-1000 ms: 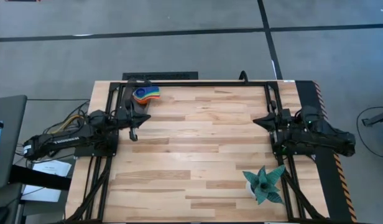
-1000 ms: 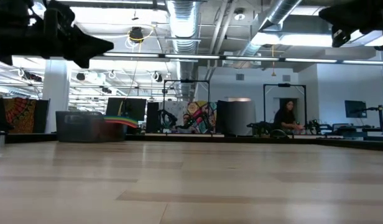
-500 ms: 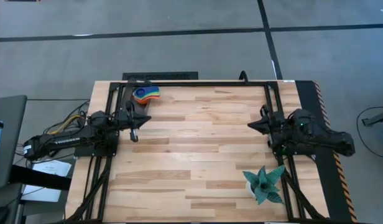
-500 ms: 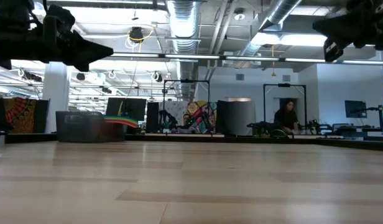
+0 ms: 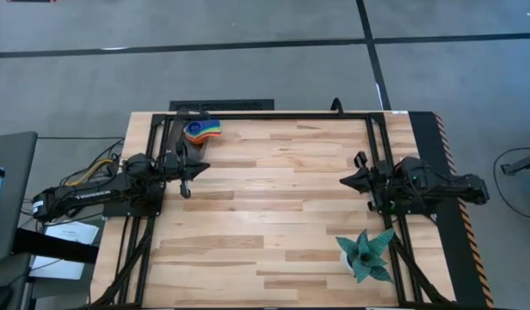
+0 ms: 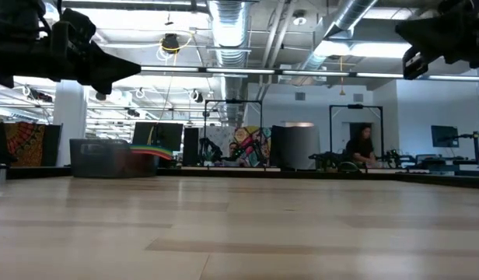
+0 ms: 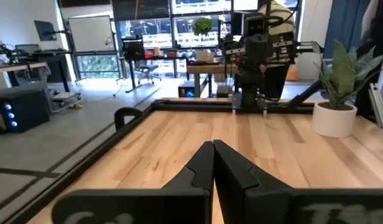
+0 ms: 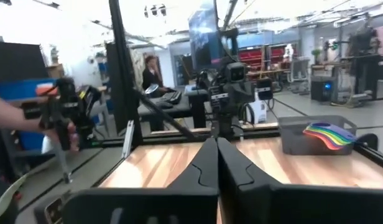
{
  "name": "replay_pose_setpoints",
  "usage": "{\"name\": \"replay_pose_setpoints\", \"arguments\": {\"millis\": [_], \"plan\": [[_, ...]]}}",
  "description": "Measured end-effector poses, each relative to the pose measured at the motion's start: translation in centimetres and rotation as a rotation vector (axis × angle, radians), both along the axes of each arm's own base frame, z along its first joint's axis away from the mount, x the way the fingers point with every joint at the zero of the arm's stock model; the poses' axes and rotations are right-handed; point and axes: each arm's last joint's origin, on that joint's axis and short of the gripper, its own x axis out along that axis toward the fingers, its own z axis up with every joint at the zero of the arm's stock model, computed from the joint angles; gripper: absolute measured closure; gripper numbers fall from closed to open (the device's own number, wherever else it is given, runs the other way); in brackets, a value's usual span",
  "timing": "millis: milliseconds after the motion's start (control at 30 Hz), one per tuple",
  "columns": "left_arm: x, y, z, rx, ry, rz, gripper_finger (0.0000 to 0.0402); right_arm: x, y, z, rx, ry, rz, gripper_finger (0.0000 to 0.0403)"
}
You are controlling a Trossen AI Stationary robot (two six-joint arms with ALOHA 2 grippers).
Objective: Nest measuring cups in basket
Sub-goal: Return to Home Position
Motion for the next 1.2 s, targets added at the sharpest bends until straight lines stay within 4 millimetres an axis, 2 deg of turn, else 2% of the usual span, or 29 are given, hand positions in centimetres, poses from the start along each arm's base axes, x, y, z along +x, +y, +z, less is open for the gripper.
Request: {"name": "replay_pose_setpoints", "arguments": {"millis": [200, 533, 767, 900, 967, 1200], "plan": [[0.1, 0.0, -0.4, -0.023, 0.031, -0.017, 0.0401, 0.1, 0.3, -0.6, -0.030, 0.060, 0.001, 0.0395], [0.1, 0.0, -0.6, 0.052, 0.068, -0.006, 0.0401, 0.1, 0.2, -0.7, -0.063, 0.065, -0.030, 0.0398], [0.1, 0.0, -0.9, 0.061, 0.106, -0.017, 0.0401, 0.1, 0.2, -0.8, -0.064, 0.078, -0.027, 0.0385], [0.1, -0.2, -1.0, 0.062, 0.112, -0.077, 0.0401, 0.4, 0.2, -1.8, -0.061, 0.101, -0.009, 0.0396], [0.2, -0.3, -1.1, 0.061, 0.126, -0.088, 0.0401, 0.7, 0.2, -2.6, -0.043, 0.081, -0.006, 0.0398], [0.1, -0.4, -0.7, 0.068, 0.079, -0.128, 0.0401, 0.6, 0.3, -2.3, -0.055, 0.036, 0.012, 0.0385]]}}
